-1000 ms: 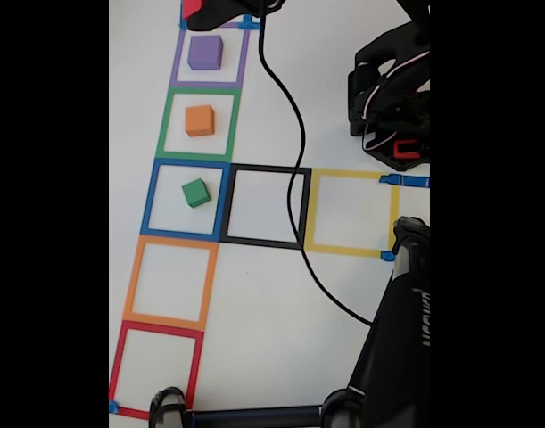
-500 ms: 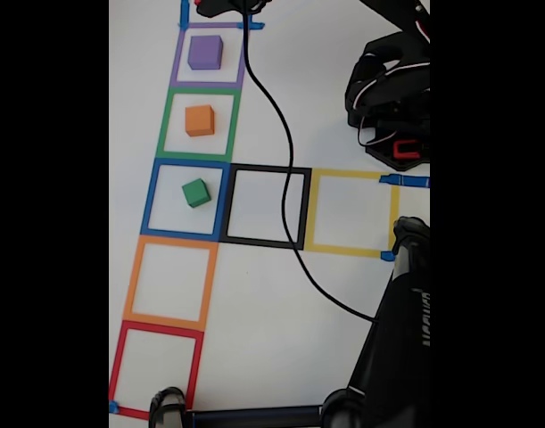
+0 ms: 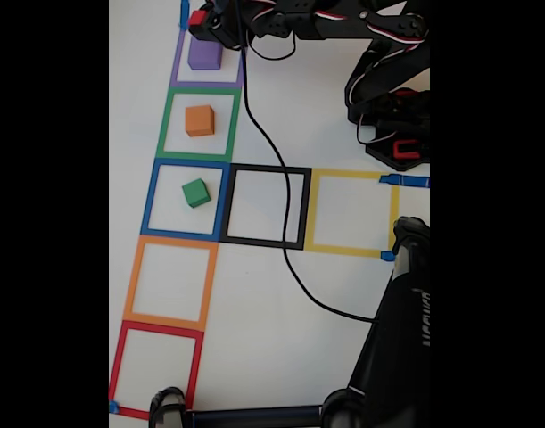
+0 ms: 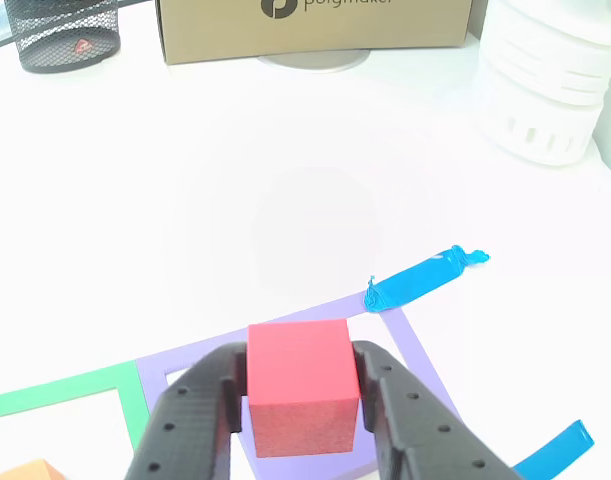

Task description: Tower of hanoi

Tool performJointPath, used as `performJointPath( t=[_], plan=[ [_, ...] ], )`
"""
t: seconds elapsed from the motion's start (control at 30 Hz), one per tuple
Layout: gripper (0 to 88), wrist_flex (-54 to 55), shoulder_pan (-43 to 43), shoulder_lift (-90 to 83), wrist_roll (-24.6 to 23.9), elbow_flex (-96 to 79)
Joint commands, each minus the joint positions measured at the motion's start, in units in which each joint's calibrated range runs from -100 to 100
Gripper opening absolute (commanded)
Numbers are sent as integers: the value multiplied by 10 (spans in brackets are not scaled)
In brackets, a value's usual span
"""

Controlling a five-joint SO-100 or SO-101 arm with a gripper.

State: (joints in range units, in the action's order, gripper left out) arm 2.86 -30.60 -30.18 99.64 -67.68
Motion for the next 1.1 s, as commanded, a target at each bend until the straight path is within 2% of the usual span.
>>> performJointPath(
  t=[0.0,0.47,0.7,1.07],
  plan=[
    [1,143,-10,62,4,-18],
    [1,444,-3,309,4,-16],
    [1,506,-12,376,4,-10],
    [8,543,-25,453,4,23]
  ],
)
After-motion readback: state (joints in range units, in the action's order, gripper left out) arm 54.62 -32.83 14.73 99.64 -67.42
